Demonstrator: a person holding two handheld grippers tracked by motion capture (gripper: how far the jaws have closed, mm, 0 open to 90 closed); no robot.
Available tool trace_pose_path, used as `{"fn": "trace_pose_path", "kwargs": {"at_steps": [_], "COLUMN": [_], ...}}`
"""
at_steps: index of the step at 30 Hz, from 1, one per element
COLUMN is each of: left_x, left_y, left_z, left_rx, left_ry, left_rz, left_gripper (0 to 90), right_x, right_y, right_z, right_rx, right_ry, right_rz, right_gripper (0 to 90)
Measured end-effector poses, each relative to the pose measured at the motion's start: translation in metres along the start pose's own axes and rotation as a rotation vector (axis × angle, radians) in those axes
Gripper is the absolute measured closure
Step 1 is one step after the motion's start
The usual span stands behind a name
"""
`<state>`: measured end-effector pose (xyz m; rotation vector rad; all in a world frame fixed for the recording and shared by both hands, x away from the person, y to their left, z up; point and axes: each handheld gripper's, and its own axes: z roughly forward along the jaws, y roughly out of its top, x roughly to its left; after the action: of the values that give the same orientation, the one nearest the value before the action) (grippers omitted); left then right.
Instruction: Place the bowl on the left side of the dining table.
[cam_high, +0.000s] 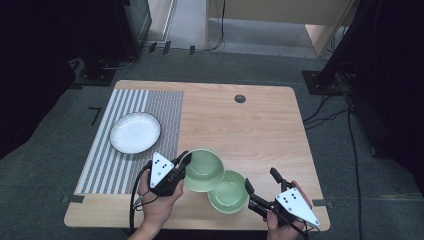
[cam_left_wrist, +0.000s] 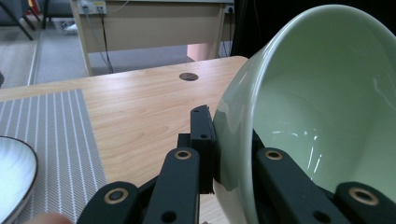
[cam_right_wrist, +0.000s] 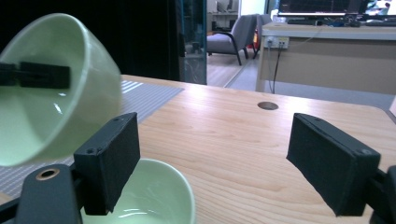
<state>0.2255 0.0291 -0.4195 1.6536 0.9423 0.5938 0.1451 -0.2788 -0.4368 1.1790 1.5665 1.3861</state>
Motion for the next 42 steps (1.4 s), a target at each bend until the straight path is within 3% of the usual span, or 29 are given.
{"fn": "trace_pose_path", "kwargs": {"at_steps": [28,42], "left_x": [0.044,0.057], "left_y": [0.006,0.005], "left_z": [-0.01,-0.013], "left_rx": [-0.03,-0.029], "left_ry": [0.09,0.117], "left_rz": [-0.066,-0.08], "left_gripper": [83.0,83.0], "right_x": [-0.041,-0.064], "right_y": [-0.015,-0.022], "right_z": [0.003,0.0], "right_rx": [0.071,0.096], "right_ry": [-0.115,-0.156], "right_rz": [0.007,0.031], "right_gripper": [17.4,17.3]}}
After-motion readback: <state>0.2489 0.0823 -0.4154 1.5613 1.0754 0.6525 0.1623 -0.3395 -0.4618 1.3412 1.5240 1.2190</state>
